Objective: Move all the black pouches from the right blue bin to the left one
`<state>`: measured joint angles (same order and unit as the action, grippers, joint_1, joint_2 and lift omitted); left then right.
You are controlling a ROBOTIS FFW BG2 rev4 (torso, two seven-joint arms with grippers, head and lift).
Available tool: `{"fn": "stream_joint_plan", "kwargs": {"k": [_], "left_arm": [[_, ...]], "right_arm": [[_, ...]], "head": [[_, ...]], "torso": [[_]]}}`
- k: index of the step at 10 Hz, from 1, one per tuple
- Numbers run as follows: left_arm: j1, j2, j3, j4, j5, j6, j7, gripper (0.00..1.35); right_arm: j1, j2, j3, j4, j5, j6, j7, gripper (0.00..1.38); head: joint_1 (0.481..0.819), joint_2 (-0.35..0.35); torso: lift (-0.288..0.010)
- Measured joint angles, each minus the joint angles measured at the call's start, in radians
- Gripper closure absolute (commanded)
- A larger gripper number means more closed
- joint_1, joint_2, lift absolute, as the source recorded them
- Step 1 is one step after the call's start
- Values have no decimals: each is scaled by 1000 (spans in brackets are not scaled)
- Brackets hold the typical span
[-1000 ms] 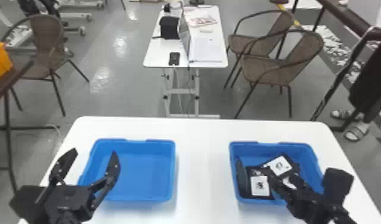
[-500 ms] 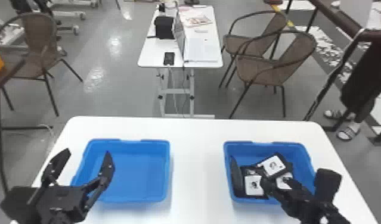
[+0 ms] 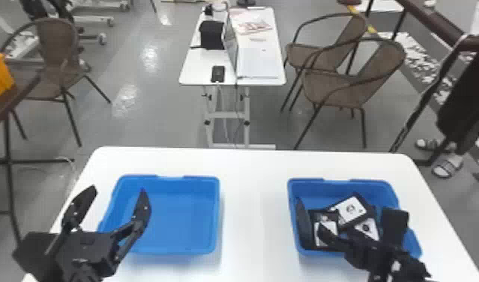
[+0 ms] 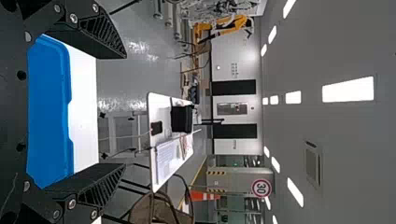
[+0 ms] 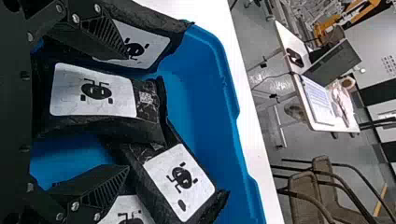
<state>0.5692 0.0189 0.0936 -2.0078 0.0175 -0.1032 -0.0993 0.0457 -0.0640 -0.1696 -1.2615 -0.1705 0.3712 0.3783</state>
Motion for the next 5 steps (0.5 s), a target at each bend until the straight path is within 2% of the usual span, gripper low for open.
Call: {"fn": "stream_joint_plan", "kwargs": {"k": [1,2,3,4,5], "left_arm": [[0,-1,0,1,-1,-1,0,208],[0,-2,0,1,-1,-1,-1,208],[0,-2,0,2,-2,-2,-2,208],[0,-2,-1,3,-3,-2,-2,208],[0,-3,-2,4,-3,-4,-2,208]], "right_arm": [[-17,-1,9,30,0,4,2,214],[-40,-3,15,74,1,9,31,510],[-66,-4,16,120,-1,22,68,964],[-76,-5,17,138,-17,41,81,1170],[-69,-5,17,130,-49,54,79,1256]], "head": [[695,12],[695,16],[695,30],[695,39],[695,44]], "torso": [[10],[10],[10],[10],[10]]}}
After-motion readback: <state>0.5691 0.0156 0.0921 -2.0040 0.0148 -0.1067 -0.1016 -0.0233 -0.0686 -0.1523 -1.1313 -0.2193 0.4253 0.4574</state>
